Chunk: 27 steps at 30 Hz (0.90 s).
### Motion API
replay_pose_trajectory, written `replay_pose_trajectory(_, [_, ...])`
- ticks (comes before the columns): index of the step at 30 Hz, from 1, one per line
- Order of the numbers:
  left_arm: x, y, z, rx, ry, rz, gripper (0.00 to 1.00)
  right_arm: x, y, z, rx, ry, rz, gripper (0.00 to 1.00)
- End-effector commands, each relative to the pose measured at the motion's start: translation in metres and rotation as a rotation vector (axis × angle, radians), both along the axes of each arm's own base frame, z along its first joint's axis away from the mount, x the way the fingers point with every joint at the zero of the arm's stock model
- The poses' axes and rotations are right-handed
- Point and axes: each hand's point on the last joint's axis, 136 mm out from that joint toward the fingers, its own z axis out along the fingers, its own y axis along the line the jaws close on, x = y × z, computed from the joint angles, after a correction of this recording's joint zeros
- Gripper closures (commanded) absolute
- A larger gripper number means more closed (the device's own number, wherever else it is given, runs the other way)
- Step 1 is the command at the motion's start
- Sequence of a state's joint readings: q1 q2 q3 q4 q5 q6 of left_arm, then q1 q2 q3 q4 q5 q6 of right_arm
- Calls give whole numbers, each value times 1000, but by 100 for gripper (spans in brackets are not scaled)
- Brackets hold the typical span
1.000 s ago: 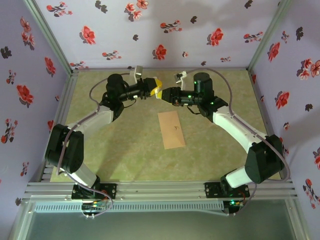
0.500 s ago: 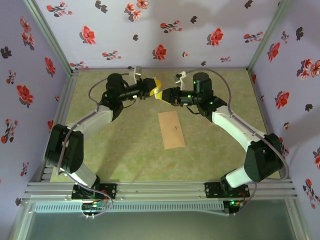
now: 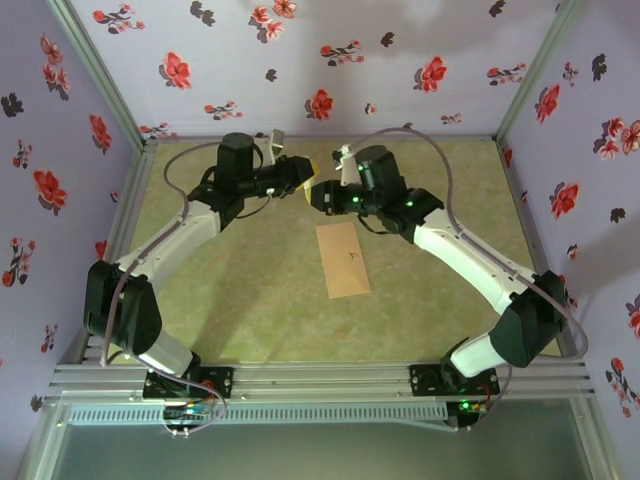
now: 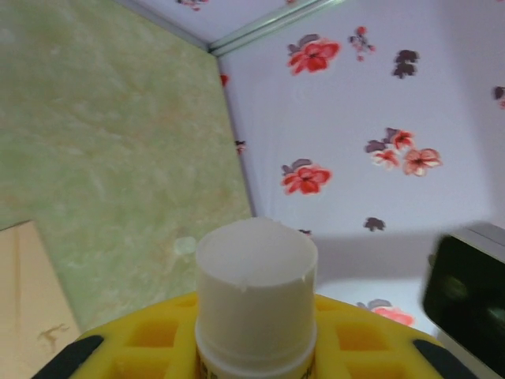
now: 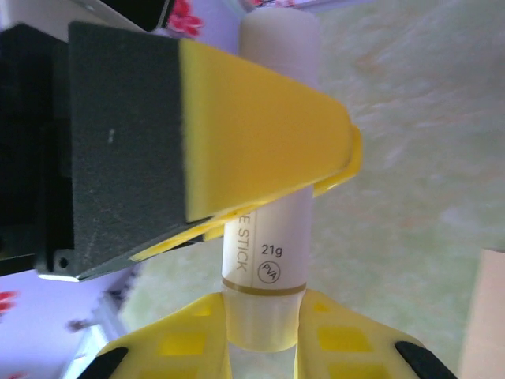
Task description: Place the letter into the envelope and seal it
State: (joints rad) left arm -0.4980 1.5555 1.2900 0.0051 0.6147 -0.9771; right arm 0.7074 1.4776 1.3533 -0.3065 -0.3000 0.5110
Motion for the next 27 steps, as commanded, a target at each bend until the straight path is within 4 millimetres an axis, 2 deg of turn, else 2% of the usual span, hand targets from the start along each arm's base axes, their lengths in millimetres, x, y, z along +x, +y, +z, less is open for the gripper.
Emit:
replay_pose_trajectory(1, [-37, -31, 18, 15, -14, -114, 100, -10, 27, 1, -147, -205, 10, 84])
replay_pose_trajectory(7, [-43, -38, 13, 29, 14, -126, 100, -15, 50, -8, -287, -368, -18, 84])
replay_pose_trajectory(14, [-44, -39, 12, 32, 14, -129, 100, -12, 58, -17, -338, -442, -52, 84])
replay_pose_trajectory(22, [-42, -39, 11, 32, 5, -129, 100, -10, 42, -9, -338, -452, -109, 79])
replay_pose_trajectory(27, [-34, -32, 14, 13, -14, -110, 100, -9, 26, 4, -275, -382, -128, 62])
